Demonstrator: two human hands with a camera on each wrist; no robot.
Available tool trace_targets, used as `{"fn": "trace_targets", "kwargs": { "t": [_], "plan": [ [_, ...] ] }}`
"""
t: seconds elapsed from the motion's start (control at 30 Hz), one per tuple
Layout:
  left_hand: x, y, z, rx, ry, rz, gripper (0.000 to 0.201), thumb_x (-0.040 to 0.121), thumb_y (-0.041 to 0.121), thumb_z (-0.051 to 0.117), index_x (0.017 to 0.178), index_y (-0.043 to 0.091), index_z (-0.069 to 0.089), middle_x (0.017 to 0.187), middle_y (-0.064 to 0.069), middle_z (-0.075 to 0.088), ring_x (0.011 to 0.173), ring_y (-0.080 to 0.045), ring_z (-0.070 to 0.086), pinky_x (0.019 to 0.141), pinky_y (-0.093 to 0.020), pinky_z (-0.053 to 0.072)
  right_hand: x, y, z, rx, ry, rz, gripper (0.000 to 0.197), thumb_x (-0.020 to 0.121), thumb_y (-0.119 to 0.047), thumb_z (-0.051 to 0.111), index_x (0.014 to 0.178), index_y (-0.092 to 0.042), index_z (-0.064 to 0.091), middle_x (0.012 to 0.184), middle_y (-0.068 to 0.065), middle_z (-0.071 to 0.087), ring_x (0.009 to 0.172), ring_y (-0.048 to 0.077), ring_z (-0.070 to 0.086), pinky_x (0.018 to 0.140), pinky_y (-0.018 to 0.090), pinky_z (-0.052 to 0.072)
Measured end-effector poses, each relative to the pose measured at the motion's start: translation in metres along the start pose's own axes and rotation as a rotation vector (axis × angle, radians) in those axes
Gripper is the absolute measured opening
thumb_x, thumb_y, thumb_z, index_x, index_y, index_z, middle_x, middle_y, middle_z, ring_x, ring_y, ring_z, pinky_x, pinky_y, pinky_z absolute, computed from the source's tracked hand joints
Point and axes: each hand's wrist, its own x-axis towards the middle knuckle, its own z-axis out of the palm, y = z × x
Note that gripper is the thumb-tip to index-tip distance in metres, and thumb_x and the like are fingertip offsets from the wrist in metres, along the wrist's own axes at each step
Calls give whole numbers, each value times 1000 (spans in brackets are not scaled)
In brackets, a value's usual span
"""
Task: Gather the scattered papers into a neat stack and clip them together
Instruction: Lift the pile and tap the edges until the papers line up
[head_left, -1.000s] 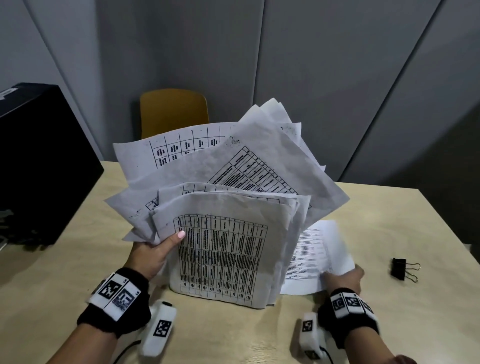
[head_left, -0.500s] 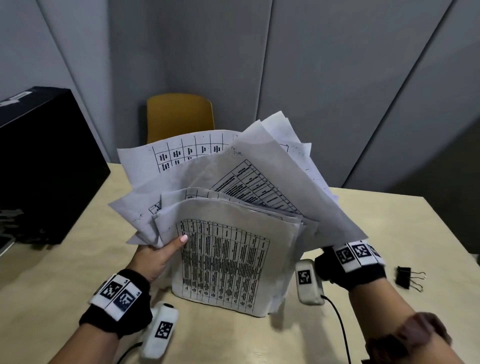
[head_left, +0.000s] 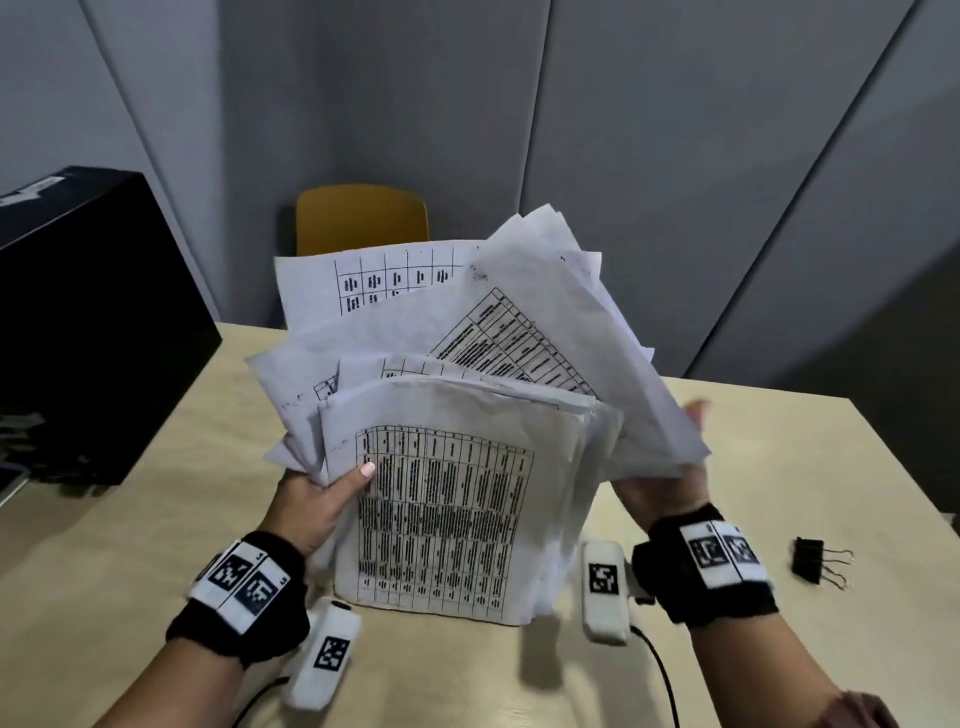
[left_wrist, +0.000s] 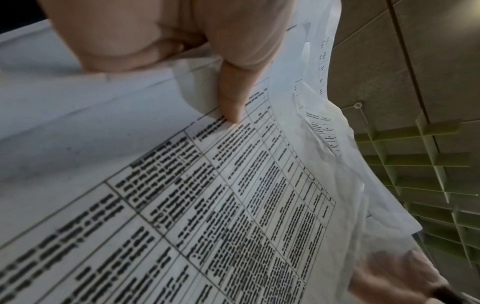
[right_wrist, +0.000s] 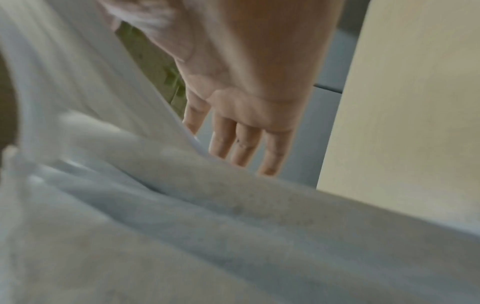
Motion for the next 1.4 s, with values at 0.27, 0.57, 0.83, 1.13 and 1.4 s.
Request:
{"fn": "trace_targets", "kwargs": {
  "t": [0.27, 0.57, 0.83, 1.13, 1.4],
  "plan": [
    [0, -2, -8, 24, -53, 0, 12, 82, 6, 63, 82, 17, 62, 87, -1, 65, 88, -17, 58, 94, -37, 41, -2, -10, 45, -532, 259, -247, 25, 78, -3, 70, 86, -27, 69, 81, -14, 71, 76, 3, 63, 74, 17, 52],
    [-4, -4, -8, -56, -41, -20, 13, 82, 5, 62, 82, 18, 62, 86, 2, 64, 87, -11, 57, 92, -34, 39, 17, -46, 99, -1243, 123, -596, 41, 78, -15, 69, 117, -19, 60, 96, 0, 62, 88, 21, 61, 80, 28, 49],
    [-5, -8, -13, -32, -49, 6, 18, 81, -1, 62, 77, 16, 65, 74, 7, 70, 84, -13, 59, 81, -28, 46, 34, -53, 118, -1330, 142, -571, 41, 70, -22, 73, 108, -14, 60, 91, -4, 60, 86, 23, 61, 82, 42, 50],
    [-5, -9, -13, -74, -72, 2, 17, 80, -1, 63, 79, 17, 64, 87, -2, 64, 87, -14, 58, 83, -29, 43, 26, -35, 111, -1305, 122, -701, 7, 76, 0, 66, 81, -4, 68, 90, 7, 56, 74, -3, 49, 68, 3, 40],
    [-6, -12, -16, -112, -115, -16, 39, 58, 26, 84, 87, 11, 64, 88, -3, 68, 86, -11, 63, 88, -29, 47, 34, -81, 127, -1376, -246, -770, 22, 85, 3, 54, 80, -5, 73, 79, 8, 69, 72, 14, 62, 66, 27, 50]
  ]
}}
